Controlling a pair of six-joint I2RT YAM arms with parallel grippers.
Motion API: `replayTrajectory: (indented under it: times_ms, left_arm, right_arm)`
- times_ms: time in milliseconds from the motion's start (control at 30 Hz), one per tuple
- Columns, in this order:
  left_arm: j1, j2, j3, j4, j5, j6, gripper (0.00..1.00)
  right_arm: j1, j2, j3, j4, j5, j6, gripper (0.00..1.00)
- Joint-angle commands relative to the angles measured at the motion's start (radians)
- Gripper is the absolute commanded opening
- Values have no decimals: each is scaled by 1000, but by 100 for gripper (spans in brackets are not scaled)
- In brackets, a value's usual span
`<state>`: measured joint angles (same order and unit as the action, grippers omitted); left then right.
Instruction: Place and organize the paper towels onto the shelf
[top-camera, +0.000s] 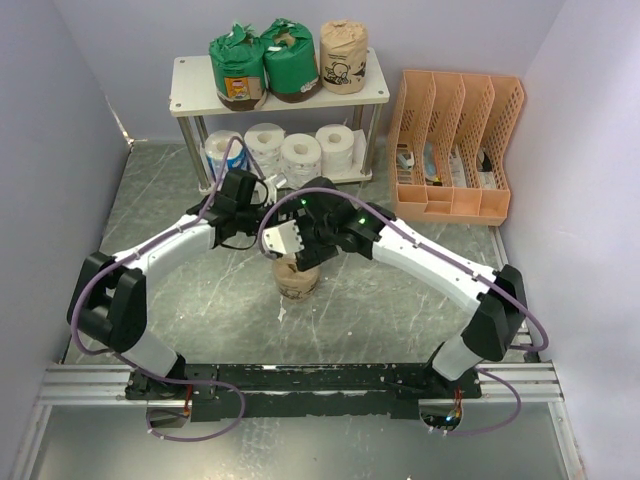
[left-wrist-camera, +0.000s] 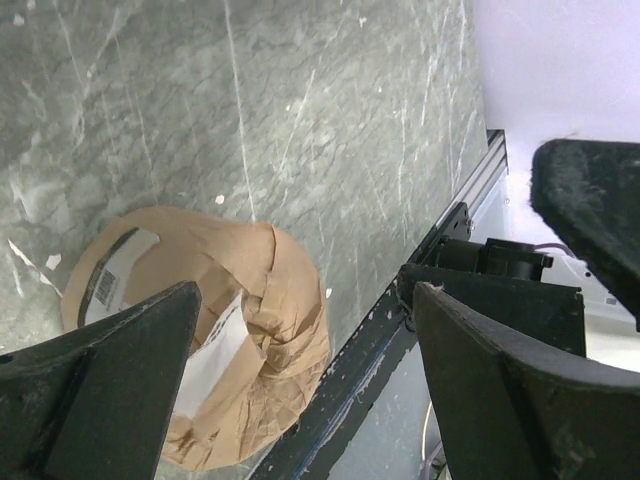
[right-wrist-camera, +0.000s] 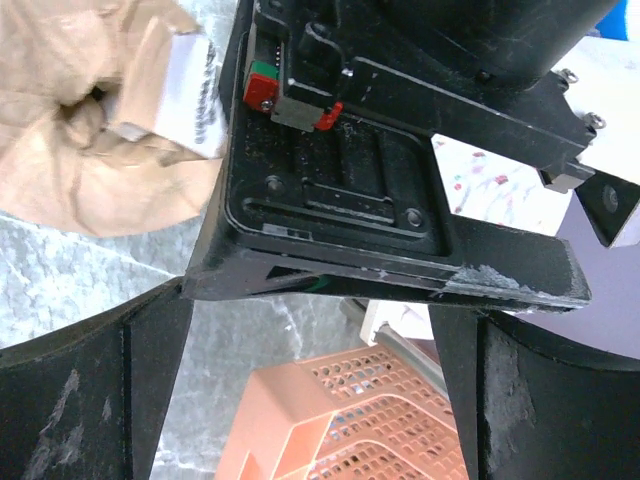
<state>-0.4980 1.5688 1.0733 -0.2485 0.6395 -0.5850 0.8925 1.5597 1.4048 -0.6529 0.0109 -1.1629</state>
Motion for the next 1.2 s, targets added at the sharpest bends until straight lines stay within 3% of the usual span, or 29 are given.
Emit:
replayTrajectory:
  times_ms: [0, 200, 300, 433, 600, 633, 700, 767, 867, 933, 1167]
  left_arm:
    - [-16, 0, 61, -102, -17, 76, 98]
    - [-6, -20, 187, -245, -101, 143, 98]
    - [25, -96, 123, -149, -101, 36, 98]
    - [73, -271, -100, 11, -157, -208, 98]
    - [80, -417, -352, 379, -35, -393, 98]
    - [70, -407, -322, 305, -50, -364, 98]
    - [30, -378, -208, 50, -211, -264, 98]
    - [13, -363, -150, -77, -333, -216, 99]
    - [13, -352, -133, -123, -416, -249, 98]
    - [6, -343, -139, -127, -441, -286, 100]
    - [-23, -318, -95, -265, -559, -300, 96]
  right_arm:
    - [-3, -7, 154, -27, -9, -33, 100]
    - [-32, -22, 197, -70, 85, 17, 100]
    - [-59, -24, 210, -49, 163, 161, 100]
    - [-255, -65, 281, -178, -101, 390, 100]
    - [-454, -235, 40, -168, -319, 516, 100]
    - [-471, -262, -14, -152, -322, 537, 100]
    - [-507, -312, -125, -96, -309, 599, 100]
    - [-547, -351, -205, -43, -319, 670, 100]
    - [-615, -402, -307, 57, -358, 791, 100]
    - [-770, -418, -357, 94, -484, 840, 100]
    - [-1012, -486, -605, 211, -626, 856, 100]
